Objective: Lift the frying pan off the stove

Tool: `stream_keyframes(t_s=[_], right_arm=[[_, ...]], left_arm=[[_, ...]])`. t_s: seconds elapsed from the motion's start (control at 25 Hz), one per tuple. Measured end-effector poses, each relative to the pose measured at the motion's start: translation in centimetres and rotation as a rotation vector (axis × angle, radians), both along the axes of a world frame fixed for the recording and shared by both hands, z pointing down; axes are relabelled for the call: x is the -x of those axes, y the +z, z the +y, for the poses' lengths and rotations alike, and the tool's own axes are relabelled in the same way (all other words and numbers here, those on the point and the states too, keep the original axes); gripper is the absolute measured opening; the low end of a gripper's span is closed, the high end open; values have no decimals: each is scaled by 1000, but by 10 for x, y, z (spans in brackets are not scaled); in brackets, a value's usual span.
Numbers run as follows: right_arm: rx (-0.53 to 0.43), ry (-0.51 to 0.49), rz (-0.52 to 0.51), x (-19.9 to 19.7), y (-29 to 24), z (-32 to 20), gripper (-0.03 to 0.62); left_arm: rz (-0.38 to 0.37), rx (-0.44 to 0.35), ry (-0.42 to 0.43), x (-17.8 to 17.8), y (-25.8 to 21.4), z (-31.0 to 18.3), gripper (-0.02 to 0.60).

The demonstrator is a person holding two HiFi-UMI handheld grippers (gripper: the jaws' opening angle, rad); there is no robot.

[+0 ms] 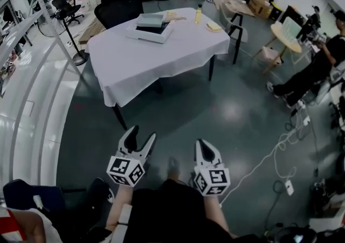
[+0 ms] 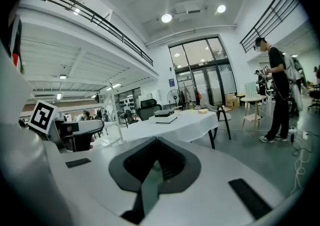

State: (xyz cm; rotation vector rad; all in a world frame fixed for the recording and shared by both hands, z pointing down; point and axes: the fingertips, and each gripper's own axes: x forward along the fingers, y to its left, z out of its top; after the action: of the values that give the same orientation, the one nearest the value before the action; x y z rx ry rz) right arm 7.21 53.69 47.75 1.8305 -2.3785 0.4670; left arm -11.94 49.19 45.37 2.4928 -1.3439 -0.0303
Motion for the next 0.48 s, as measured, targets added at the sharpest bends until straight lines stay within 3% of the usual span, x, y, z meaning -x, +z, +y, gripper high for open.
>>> stream_keyframes(t_s=[0.48], right_arm=[[1, -65, 7, -24, 16, -36, 6]], left_arm=[[29, -7, -82, -19, 14, -21, 290]])
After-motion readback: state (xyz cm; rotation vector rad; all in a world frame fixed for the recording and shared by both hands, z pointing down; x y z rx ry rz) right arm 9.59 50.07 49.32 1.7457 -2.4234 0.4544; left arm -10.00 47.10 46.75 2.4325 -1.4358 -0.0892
